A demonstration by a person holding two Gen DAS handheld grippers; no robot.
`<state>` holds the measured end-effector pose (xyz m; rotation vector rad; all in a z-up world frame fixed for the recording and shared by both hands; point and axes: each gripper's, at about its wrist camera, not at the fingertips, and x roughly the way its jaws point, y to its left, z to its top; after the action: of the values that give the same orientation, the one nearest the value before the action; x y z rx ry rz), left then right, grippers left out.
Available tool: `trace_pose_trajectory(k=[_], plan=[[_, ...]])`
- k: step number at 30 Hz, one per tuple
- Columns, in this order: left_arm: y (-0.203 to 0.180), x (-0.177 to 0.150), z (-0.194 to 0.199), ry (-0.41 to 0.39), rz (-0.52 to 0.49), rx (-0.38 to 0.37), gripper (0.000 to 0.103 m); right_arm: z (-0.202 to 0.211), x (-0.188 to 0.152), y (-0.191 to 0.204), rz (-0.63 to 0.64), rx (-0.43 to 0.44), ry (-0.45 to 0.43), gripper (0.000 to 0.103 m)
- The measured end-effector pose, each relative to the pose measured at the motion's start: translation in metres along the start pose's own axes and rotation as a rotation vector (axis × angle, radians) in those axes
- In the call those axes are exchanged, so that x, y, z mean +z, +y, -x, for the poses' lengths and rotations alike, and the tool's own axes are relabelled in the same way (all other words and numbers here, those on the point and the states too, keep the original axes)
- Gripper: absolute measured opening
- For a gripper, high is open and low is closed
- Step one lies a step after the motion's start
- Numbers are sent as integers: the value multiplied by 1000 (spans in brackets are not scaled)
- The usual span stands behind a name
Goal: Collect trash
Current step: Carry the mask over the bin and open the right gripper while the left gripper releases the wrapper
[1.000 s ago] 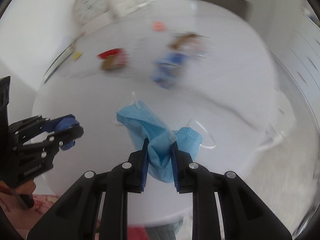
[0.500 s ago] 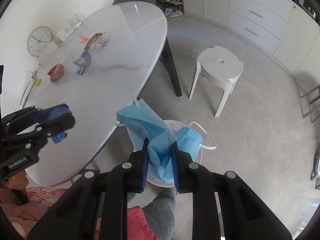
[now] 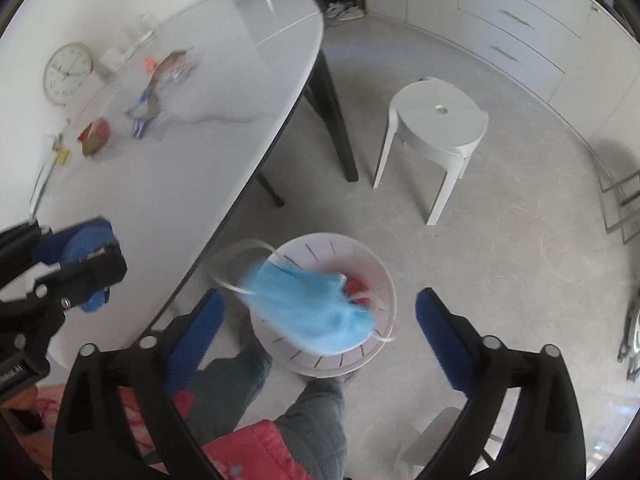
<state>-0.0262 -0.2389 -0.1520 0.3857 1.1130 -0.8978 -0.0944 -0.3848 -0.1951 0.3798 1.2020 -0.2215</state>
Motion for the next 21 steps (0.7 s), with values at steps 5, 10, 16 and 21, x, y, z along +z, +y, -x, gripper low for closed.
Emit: trace_pose_trajectory(k=[5,10,16,21], plan=[[-1,0,-1,2,-6,1,33,4,-3,-20,-73,-25,3,100],[-6,-1,-3,8,-14,-5,33,9,-10,-34,-110,-36,-2,100],[-16,-2,-9,29,-35,29,95,16,-14,-45,-129,-51,-12,100],[-26,-3,-13,47,-78,32,95,18,-14,-49,-139,-57,-14,100]])
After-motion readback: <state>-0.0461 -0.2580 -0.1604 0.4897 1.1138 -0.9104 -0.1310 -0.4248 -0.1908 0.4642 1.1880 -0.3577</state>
